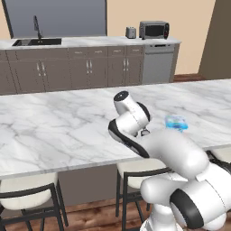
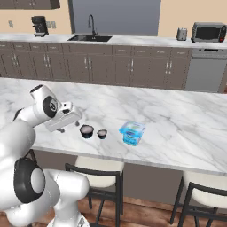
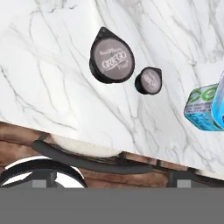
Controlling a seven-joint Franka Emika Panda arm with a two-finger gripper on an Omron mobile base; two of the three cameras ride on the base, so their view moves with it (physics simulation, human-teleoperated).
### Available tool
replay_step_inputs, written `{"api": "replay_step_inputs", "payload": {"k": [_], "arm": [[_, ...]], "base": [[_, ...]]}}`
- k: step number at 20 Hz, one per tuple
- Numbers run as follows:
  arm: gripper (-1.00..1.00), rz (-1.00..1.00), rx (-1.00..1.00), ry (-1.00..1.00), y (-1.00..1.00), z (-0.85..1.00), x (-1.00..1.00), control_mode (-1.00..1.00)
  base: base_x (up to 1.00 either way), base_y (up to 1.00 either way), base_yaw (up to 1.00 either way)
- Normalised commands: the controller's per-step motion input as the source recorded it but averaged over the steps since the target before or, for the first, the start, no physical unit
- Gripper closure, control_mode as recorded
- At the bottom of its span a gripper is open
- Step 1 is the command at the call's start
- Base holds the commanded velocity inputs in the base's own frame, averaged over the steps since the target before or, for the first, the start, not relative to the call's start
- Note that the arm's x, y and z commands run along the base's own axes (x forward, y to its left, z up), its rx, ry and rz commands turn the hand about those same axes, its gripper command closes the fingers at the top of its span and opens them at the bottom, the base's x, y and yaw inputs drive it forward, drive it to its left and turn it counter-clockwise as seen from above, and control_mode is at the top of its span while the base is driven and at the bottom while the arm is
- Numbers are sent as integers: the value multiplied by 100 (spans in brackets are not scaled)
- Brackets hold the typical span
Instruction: Stack the yogurt containers by placing the smaller containers on top of the larger containers.
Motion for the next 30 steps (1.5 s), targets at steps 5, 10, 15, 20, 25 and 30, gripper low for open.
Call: {"api": "replay_step_inputs", "payload": {"k": [5,10,15,20,25,30], "arm": [[-100,1,-2,0,0,-24,36,-100],[-100,1,0,0,0,-26,31,-100],[-100,1,0,0,0,-25,33,-100],[-100,1,0,0,0,-22,37,-100],[-100,0,0,-4,0,-22,32,-100],[-100,0,0,-6,0,-17,21,-100]], "base": [[0,0,0],[0,0,0],[0,0,0],[0,0,0],[0,0,0],[0,0,0]]}}
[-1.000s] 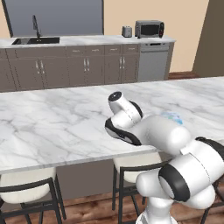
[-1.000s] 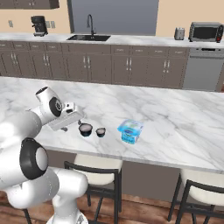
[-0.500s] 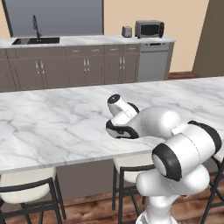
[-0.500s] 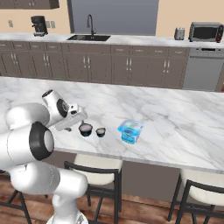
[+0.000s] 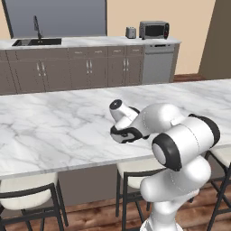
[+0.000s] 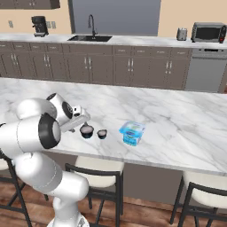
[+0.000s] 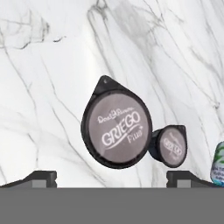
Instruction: Stack the yogurt containers by placing the smaller containers on top of the larger containers.
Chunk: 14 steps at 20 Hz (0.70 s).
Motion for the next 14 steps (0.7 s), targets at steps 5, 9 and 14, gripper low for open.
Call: {"api": "replay_step_inputs", "payload": {"k": [5,9,14], "arm": [[-100,0,0,-4,0,-9,5,-100],[-100,0,0,0,0,0,0,-100],[-100,0,0,0,-1,-14,0,-100]], "base": [[0,0,0],[0,0,0],[0,0,0]]}}
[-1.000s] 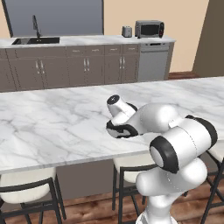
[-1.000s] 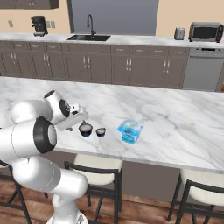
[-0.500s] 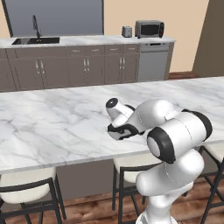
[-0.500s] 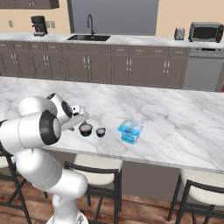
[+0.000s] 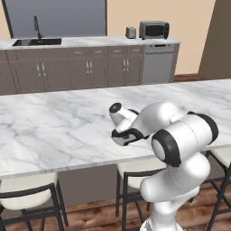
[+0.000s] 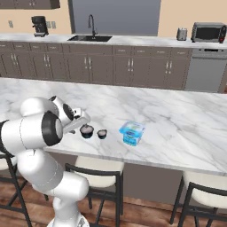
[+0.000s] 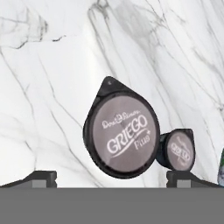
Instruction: Stack the yogurt containers by placing the smaller containers on top of the larger containers.
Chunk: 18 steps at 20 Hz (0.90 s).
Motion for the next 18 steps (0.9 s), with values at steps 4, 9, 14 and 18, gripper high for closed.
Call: {"api": "replay_step_inputs", "payload": {"k": [4,9,14,18], "arm": [[-100,0,0,0,-1,-17,7,-100],[-100,0,0,-1,-2,-11,15,-100],[-100,0,0,-1,0,-8,21,-100],[-100,0,0,-1,0,-4,16,-100]], "base": [[0,0,0],[0,0,0],[0,0,0],[0,0,0]]}}
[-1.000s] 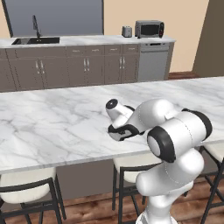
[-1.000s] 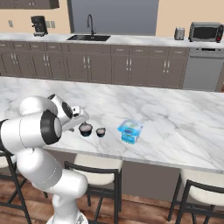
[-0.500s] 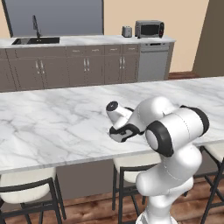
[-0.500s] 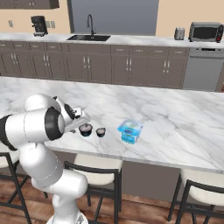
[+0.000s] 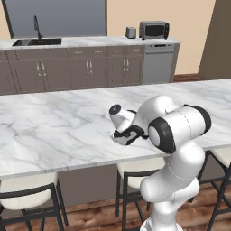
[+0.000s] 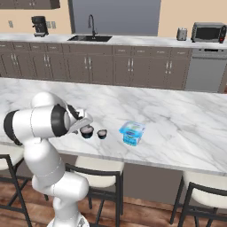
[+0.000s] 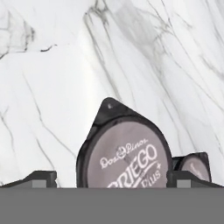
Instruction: Stack the yogurt containers by placing the smaller containers on top of the larger containers.
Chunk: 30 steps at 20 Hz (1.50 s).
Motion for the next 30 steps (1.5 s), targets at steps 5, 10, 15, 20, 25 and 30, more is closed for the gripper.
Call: {"api": "replay_step_inputs", "payload": {"k": [5,10,15,20,25,30], "arm": [[-100,0,0,0,0,0,0,-100],[-100,0,0,0,0,-9,3,-100],[-100,0,0,0,0,-14,6,-100],[-100,0,0,0,0,-13,10,-100],[-100,0,0,-1,0,-10,7,-100],[100,0,0,0,0,-7,0,-100]], "base": [[0,0,0],[0,0,0],[0,0,0],[0,0,0],[0,0,0],[0,0,0]]}}
